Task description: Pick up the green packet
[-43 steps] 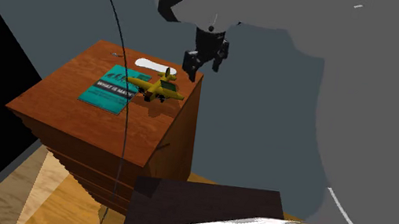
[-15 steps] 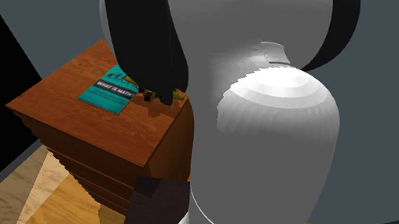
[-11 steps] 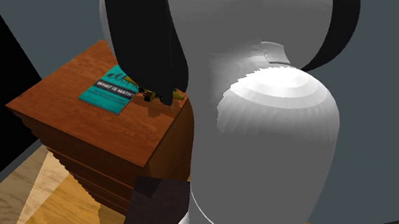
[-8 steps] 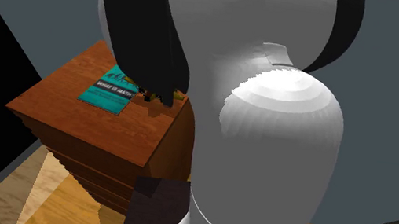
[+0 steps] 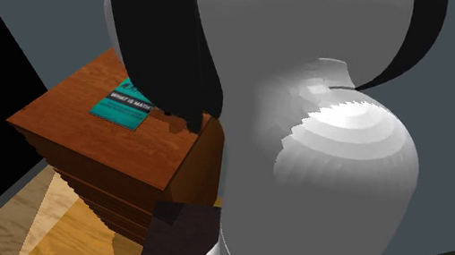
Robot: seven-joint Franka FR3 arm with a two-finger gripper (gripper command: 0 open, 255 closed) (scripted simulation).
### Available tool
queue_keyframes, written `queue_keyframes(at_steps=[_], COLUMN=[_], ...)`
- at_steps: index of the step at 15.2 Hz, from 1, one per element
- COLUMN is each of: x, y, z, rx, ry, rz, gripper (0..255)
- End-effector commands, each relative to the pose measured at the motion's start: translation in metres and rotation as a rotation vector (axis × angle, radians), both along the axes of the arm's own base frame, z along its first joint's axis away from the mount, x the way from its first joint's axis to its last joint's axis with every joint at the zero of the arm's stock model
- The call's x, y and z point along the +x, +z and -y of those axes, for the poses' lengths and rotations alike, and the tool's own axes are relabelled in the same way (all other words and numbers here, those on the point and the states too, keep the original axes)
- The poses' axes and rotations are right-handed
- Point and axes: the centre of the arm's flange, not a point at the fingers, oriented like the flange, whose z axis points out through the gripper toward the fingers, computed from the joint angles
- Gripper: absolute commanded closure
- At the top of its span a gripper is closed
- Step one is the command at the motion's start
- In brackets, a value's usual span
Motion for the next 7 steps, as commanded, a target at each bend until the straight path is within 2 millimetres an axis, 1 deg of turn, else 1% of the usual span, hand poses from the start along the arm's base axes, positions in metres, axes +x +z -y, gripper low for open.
queue_keyframes(at_steps=[1,5,7], x=[0.0,0.0,0.0], y=[0.011,0.032,0.033], z=[-0.001,-0.001,-0.001], rx=[0.0,0.0,0.0], ry=[0.0,0.0,0.0], rz=[-0.001,-0.001,-0.001], gripper=[255,255,255])
